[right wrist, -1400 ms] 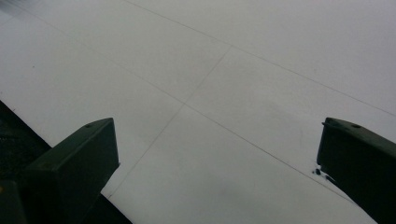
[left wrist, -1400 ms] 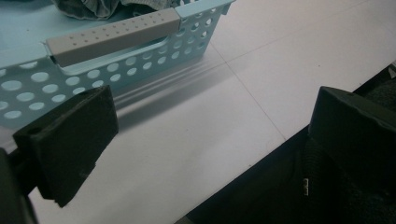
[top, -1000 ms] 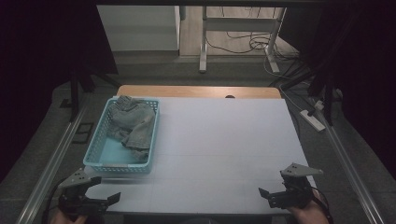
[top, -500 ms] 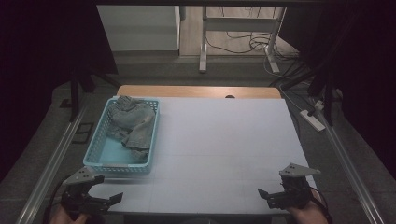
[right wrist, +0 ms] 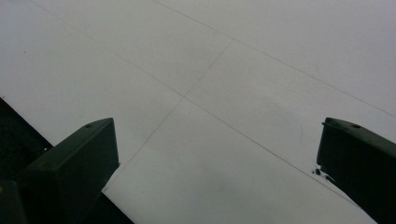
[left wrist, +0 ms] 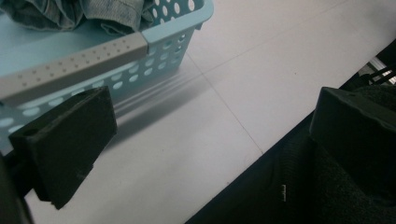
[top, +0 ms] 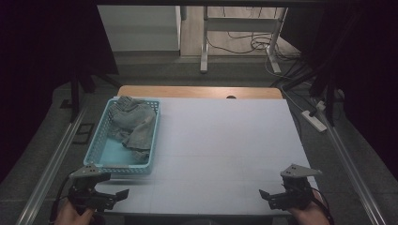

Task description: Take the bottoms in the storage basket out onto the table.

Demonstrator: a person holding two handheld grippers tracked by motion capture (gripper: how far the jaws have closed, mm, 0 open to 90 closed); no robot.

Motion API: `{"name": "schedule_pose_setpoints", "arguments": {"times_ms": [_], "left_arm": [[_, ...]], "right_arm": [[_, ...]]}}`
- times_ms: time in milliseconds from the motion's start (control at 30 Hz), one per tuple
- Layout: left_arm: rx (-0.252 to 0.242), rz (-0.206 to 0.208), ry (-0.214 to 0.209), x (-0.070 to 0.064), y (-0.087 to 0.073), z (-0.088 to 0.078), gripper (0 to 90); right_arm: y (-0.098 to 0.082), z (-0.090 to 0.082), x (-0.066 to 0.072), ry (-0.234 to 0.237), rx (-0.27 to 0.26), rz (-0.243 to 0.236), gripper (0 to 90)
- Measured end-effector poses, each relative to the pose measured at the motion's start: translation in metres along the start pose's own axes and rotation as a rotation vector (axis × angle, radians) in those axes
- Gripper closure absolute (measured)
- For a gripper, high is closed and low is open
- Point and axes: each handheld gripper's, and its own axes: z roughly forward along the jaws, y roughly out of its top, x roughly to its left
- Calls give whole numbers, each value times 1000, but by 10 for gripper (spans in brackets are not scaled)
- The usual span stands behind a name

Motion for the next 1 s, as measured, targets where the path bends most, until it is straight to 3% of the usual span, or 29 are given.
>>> {"name": "schedule_pose_setpoints", "arguments": {"times_ms": [367,733,1000], "left_arm": [[-42,6,17,8,18,5,0],[-48,21,79,15,34,15,6],[-44,30,90,23,47,22,14]], "right_arm": [[0,0,0,1,9,-2,0],[1,2,1,3,16,-9,0],[1,2,1,3,21,-17,0]]}}
